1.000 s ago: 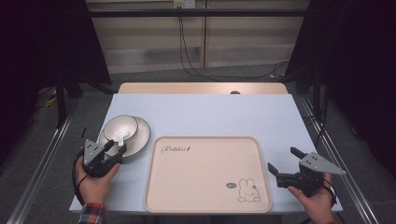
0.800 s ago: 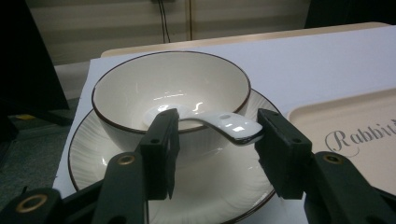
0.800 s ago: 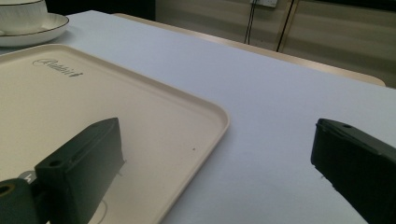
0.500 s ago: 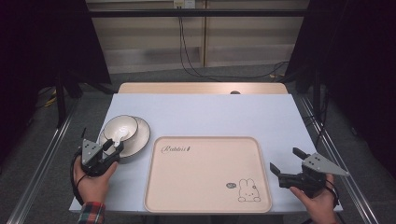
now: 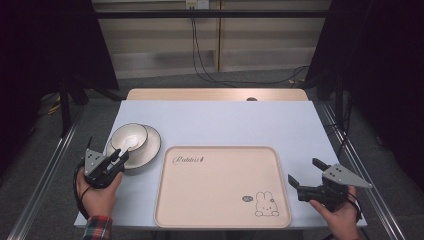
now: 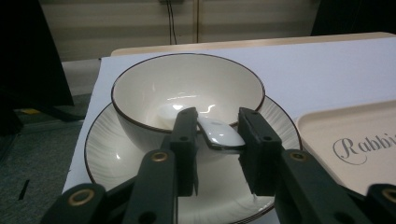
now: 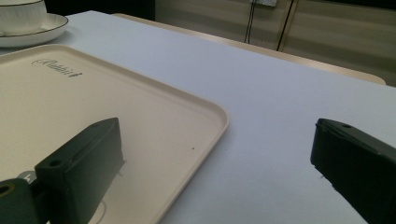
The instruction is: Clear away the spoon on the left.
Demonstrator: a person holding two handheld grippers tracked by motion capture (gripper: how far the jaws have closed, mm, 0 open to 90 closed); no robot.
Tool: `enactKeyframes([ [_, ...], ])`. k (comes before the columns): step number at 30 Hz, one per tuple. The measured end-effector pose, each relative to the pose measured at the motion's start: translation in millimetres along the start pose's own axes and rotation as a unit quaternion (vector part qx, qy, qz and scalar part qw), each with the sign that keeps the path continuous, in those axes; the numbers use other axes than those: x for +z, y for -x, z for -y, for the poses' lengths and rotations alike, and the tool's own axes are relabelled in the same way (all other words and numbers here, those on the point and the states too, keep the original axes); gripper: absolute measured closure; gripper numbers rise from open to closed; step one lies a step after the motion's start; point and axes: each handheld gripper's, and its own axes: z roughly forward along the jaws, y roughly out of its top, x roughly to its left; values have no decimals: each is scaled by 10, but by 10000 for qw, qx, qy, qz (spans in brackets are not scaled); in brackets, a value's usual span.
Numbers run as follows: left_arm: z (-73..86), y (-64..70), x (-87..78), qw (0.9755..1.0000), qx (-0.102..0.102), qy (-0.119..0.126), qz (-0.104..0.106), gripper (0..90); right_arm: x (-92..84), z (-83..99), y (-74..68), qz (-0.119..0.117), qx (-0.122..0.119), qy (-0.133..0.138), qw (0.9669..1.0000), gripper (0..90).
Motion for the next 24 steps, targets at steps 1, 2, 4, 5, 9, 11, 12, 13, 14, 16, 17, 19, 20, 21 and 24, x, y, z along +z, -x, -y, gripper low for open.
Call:
enactKeyframes([
  [1,0,0,0,10000,0,0,0,701,1,0,-2,0,0,-1,10000,19],
  [2,-2,-5,0,10000,-72,25,-21,707,4,1,-3,1,0,15,10000,19],
  [4,-5,-12,-2,10000,-74,38,-51,724,5,0,-3,-18,3,-1,10000,20],
  [5,-5,-12,-2,10000,-74,38,-51,732,5,0,-3,-18,3,-1,10000,20],
  [9,-12,-21,-11,9999,-123,67,-9,766,8,1,-3,-7,-14,9,10000,20],
  [11,-10,-20,-8,9999,-140,55,-32,768,8,1,-5,-16,-5,1,10000,19],
  [12,-11,-20,-8,9999,-145,54,0,774,7,1,-6,-11,-9,1,10000,20],
  [13,-11,-20,-8,9999,-145,54,0,775,7,1,-6,-11,-9,1,10000,20],
  [14,-13,-18,-6,9999,-147,56,4,779,8,0,-7,-10,-7,-1,10000,20],
  [16,-17,-19,-6,9999,-139,72,4,789,9,1,-9,-14,2,-7,10000,19],
  [17,-17,-19,-6,9999,-139,72,4,796,9,1,-9,-14,2,-7,10000,19],
  [19,-15,-22,-4,9999,-148,74,8,809,11,1,-12,-11,-4,-4,10000,19],
  [20,-19,-27,-6,9999,-135,83,23,833,11,0,-12,-16,-9,-1,10000,19],
  [21,-19,-27,-6,9999,-135,83,23,842,11,0,-12,-16,-9,-1,10000,19],
  [24,-23,-28,-9,9998,-175,117,-14,845,13,1,-14,-16,-6,-15,10000,19],
])
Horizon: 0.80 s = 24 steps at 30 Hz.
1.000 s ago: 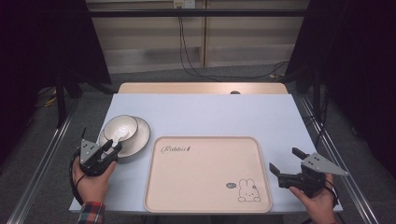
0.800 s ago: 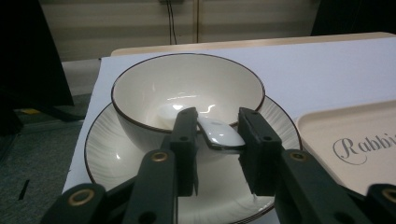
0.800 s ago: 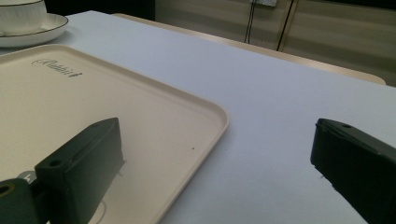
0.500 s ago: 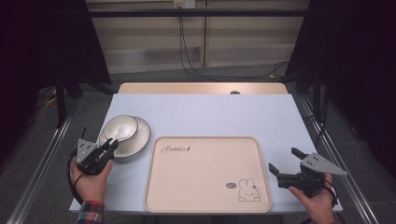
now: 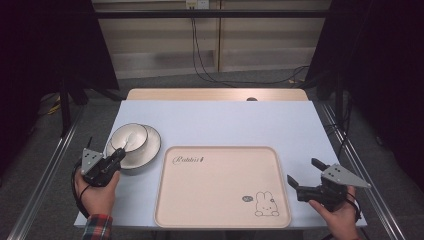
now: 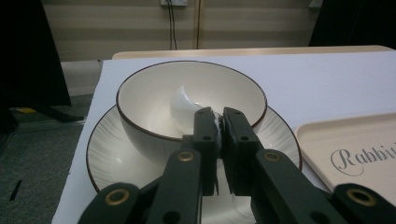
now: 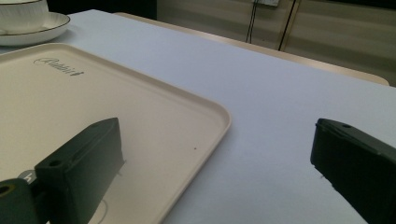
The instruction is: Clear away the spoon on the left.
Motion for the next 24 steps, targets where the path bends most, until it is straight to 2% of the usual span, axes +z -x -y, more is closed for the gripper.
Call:
enactKeyframes([
  [7,-57,-16,-7,9999,8,133,-8,846,4,1,1,-8,-23,6,10000,19],
  [11,-127,-40,32,9997,-10,231,52,846,11,2,3,-6,-4,11,10000,19],
  [13,-164,-37,61,9998,4,221,12,846,16,1,10,-31,4,6,10000,19],
  [16,-233,-68,136,9992,-73,399,52,846,29,-1,16,-56,9,25,10000,19],
  [21,-385,-81,293,9986,-34,520,51,843,58,7,23,-116,54,30,9999,18],
  [23,-406,-82,326,9983,-90,571,63,844,76,8,23,-128,52,22,9999,18],
  [24,-471,-96,417,9980,-110,625,14,844,88,8,15,-172,67,-1,9998,18],
])
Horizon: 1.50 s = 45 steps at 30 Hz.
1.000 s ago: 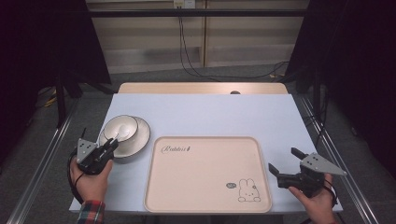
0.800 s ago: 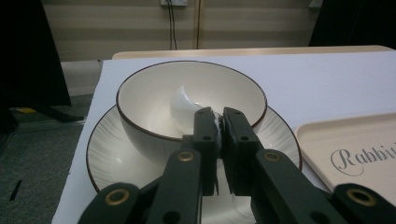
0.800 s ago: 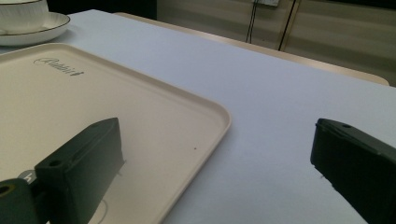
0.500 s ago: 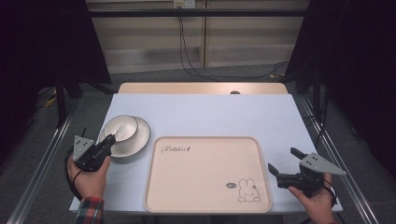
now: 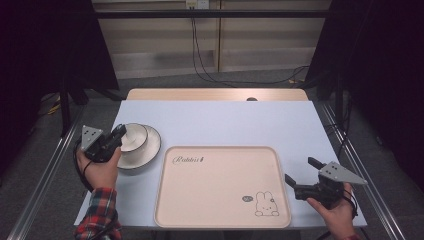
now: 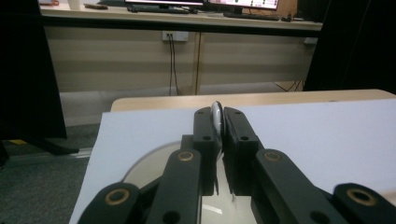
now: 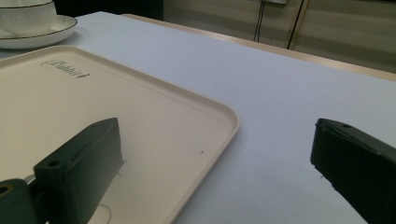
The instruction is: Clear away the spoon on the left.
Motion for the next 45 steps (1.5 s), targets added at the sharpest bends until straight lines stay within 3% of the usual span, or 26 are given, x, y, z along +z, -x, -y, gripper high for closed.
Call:
enactKeyframes([
  [8,-38,-30,281,9998,-105,151,-36,850,35,-2,-23,-103,3,1,9999,16],
  [17,-181,39,211,9997,-134,177,25,853,10,3,28,-25,119,33,9999,16],
  [21,-297,65,137,9996,-230,97,155,853,7,-3,21,-29,93,18,10000,16],
  [22,-340,89,116,9990,-323,102,275,853,7,-3,18,-38,86,16,10000,16],
  [23,-374,98,98,9986,-321,23,410,854,6,-4,18,-36,84,16,10000,16],
  [32,-510,278,53,9963,-398,-24,758,854,13,-3,13,19,48,7,10000,15],
  [34,-531,334,47,9947,-422,-38,933,854,15,-1,11,-15,35,-7,10000,15],
  [45,-644,493,25,9922,-416,23,1171,855,13,-5,5,-34,26,-10,10000,15],
])
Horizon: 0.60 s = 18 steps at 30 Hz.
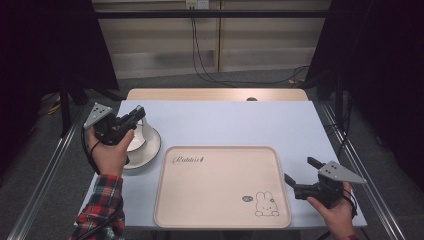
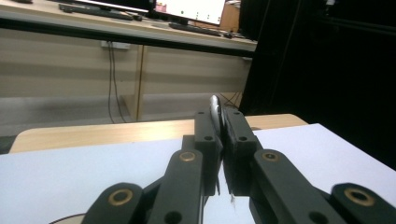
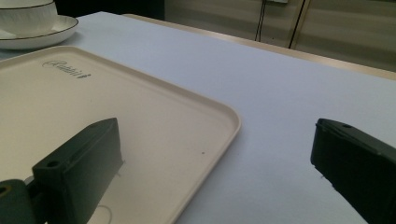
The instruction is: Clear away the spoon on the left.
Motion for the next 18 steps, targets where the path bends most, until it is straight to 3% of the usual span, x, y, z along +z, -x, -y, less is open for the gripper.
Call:
enactKeyframes([
  [12,40,207,45,9990,-58,-164,419,855,-1,-4,-8,-8,-16,4,10000,15],
  [18,101,275,74,9982,-59,-308,518,855,0,-3,-13,-13,-31,-6,10000,14],
])
